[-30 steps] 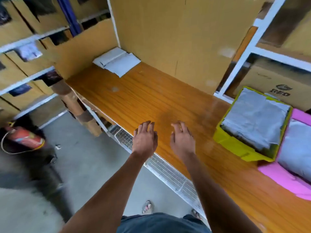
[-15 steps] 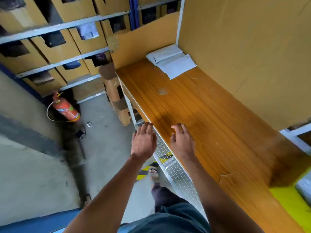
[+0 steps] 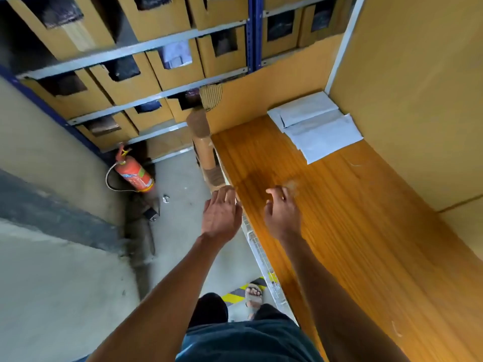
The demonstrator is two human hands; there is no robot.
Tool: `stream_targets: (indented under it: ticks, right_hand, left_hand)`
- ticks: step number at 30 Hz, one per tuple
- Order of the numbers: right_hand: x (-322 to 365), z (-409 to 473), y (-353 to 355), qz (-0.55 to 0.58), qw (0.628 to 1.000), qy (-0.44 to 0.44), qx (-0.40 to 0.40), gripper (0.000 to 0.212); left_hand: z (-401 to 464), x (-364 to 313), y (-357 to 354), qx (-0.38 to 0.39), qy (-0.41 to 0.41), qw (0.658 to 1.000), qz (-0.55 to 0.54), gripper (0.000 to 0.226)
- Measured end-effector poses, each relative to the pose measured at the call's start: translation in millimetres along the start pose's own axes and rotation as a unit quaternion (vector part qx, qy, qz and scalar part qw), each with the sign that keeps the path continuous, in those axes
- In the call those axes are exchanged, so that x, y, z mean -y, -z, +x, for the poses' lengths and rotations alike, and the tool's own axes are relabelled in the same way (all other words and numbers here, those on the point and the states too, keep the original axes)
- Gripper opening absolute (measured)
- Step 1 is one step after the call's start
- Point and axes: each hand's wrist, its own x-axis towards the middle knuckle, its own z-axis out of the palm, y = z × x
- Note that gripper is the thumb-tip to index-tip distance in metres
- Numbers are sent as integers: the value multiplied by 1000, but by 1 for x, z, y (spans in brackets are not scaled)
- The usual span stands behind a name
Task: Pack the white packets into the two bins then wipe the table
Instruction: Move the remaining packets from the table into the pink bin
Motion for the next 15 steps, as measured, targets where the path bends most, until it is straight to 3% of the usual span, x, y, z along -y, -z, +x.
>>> stream_targets:
  ticks: [11, 15]
  right_hand:
    - [-14, 116, -9, -11, 995, -91, -45, 35]
    - [-19, 154, -13, -34, 984, -152, -84, 37]
  left_hand:
    - [166, 1, -6, 23, -75, 997, -24, 46]
    - [228, -7, -13, 66, -164, 984, -33, 49]
